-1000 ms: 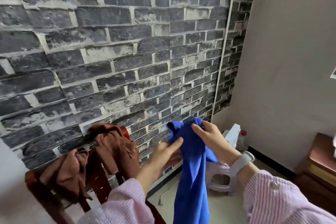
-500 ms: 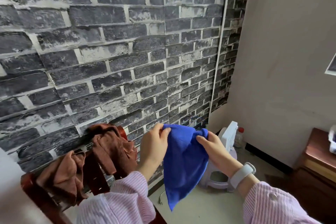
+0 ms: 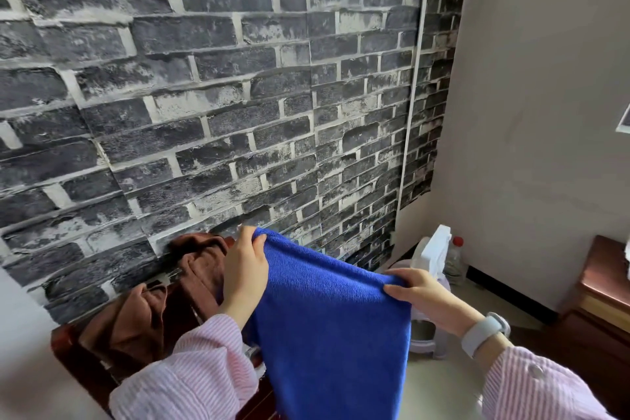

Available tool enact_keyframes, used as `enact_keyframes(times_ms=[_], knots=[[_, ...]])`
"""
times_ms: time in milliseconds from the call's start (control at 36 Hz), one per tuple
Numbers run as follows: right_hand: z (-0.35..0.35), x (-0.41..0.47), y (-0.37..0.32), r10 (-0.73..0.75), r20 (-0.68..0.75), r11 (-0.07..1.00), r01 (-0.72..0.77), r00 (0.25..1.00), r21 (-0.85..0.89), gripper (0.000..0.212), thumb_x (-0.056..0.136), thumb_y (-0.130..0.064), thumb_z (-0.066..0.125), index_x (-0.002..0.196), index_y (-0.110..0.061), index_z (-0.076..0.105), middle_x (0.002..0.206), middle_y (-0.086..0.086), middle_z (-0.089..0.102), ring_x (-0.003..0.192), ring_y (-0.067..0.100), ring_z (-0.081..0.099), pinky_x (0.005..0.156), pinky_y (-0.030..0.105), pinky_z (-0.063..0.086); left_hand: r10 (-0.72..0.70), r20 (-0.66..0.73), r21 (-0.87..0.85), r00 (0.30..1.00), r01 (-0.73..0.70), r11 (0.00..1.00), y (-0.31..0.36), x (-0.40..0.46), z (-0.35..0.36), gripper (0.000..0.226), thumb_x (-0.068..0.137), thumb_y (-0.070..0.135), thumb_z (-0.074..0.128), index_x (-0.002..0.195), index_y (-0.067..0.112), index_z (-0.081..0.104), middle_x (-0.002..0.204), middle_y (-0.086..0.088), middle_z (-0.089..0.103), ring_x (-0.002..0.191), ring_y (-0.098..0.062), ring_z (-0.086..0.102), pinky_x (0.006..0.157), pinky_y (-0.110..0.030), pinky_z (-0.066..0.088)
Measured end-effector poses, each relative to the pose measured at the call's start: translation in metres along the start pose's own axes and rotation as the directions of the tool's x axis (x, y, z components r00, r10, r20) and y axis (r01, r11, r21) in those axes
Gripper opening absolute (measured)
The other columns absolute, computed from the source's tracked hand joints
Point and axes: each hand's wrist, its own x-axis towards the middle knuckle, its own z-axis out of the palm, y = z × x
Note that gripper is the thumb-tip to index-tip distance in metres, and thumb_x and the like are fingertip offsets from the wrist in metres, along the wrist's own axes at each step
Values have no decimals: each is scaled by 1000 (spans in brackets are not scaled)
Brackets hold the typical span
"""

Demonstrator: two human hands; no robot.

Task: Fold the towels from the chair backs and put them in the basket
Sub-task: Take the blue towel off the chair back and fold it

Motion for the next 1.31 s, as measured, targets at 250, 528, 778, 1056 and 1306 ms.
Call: enact_keyframes(times_ms=[250,528,778,1056,1306], knots=[[-3,1,8,6,106,774,62,994,-630,18,91,-26,52,99,-10,53,95,3,56,88,20,52,80,28,40,7,36,-63,999,-5,998,-10,-1,-3,17,94,11,47,98,-5,53,79,-27,62,74,-38,56,57,-24,17],[-2,-4,11,-18,-54,1000,18,998,9,22,88,0,54,91,-21,55,89,10,60,82,21,55,72,20,45,-18,-31,121,999,21,992,-13,0,-15,24,96,26,43,106,7,55,82,-25,67,81,-41,61,66,-36,31],[-4,-2,12,61,-211,945,-125,976,-303,8,81,-6,57,78,-2,64,70,7,57,70,20,49,63,28,39,-32,-10,66,999,32,997,-1,-6,-21,30,98,32,37,114,13,53,87,-20,67,88,-37,60,59,-30,15],[8,1,15,215,-136,968,-192,967,164,19,94,-5,39,101,1,56,97,18,61,82,23,54,70,35,46,-20,0,75,1000,20,997,19,-13,-30,28,98,25,39,116,7,53,88,-25,66,80,-36,59,57,-22,11],[-16,-12,-13,207,-35,557,-88,978,826,22,94,-32,43,88,-16,57,75,9,58,70,22,58,59,31,51,-45,-14,-27,999,45,999,-20,0,-21,21,95,21,46,106,6,55,80,-25,64,79,-42,60,70,-38,33]])
